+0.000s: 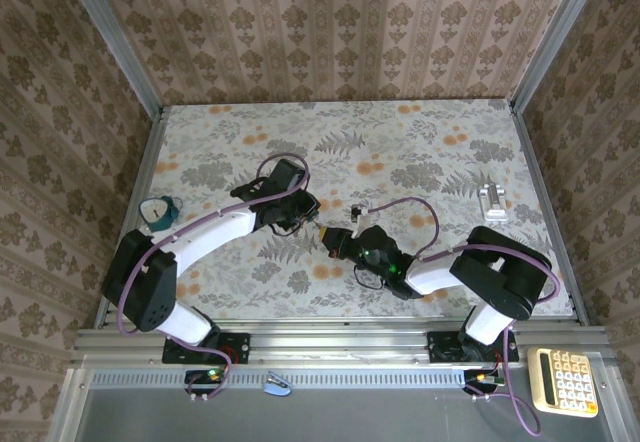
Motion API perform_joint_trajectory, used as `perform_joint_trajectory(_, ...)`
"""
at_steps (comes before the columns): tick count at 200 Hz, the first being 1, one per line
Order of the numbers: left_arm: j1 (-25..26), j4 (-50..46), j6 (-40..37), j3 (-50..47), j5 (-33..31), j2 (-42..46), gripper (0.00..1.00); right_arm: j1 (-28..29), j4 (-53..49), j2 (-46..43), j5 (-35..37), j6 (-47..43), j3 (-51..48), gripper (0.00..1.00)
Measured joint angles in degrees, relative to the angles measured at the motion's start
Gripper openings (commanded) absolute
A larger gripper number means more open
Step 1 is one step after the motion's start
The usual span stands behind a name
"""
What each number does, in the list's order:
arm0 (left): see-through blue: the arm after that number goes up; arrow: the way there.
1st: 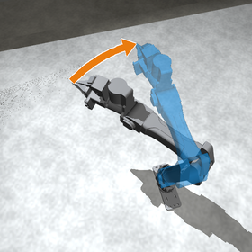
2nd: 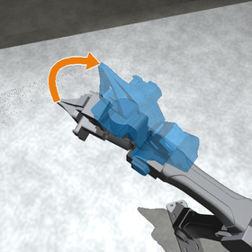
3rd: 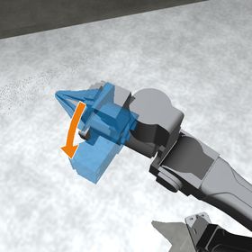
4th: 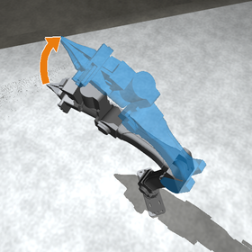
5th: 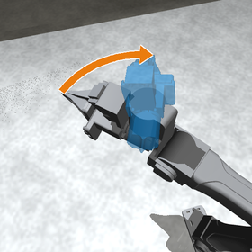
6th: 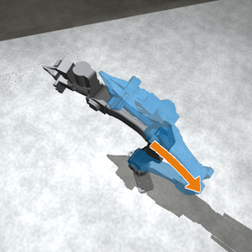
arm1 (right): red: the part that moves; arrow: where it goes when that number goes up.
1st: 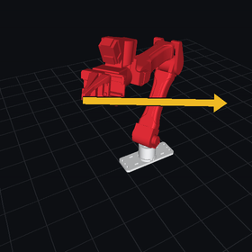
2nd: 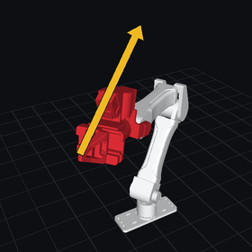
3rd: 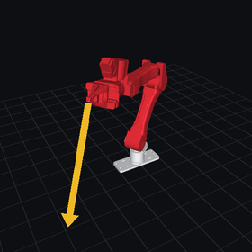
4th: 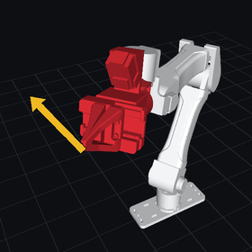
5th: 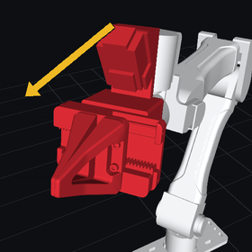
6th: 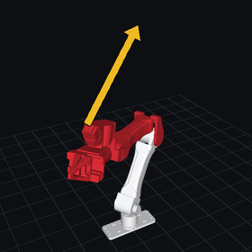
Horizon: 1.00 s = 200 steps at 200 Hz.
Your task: Unlock with the key
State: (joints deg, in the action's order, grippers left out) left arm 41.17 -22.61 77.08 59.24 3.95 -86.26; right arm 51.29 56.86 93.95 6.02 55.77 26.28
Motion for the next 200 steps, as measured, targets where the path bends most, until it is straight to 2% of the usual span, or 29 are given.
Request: perform_joint_trajectory(200, 0.0, 2.8, 1.4, -1.6, 0.8, 0.0, 0.27, 0.0, 0.0, -1.0, 1.6, 0.0, 0.0, 0.00)
